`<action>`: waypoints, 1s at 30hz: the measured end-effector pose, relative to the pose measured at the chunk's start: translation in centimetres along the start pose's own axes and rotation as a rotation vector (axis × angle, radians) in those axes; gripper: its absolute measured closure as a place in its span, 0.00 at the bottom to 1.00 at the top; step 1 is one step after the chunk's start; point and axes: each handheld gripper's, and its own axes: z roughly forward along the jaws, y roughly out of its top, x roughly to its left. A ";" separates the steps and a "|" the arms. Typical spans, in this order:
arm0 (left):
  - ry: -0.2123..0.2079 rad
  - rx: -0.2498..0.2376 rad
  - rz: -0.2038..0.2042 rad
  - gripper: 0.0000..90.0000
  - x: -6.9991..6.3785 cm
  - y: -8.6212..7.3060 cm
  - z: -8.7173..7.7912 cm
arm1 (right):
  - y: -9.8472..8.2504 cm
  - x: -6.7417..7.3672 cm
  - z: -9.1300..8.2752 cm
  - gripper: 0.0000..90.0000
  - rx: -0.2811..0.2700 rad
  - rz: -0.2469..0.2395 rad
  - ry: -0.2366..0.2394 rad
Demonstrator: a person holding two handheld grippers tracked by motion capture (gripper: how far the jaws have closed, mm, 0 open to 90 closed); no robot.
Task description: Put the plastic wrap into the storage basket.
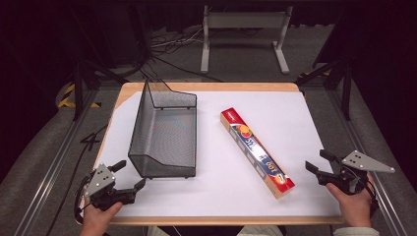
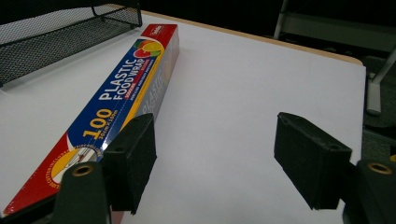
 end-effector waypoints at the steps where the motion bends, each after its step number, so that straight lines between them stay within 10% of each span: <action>1: 0.001 0.002 0.000 0.14 0.0 0.0 0.0 | 0.1 0.0 0.0 0.33 0.001 -0.004 -0.004; 19: 0.000 -0.005 -0.042 0.14 0.2 -0.1 -0.1 | 2.9 0.7 0.3 0.37 0.051 0.043 -0.015; 30: 0.009 0.000 -0.041 0.15 0.1 -0.2 -0.1 | 5.8 2.7 3.1 0.36 0.079 0.045 0.089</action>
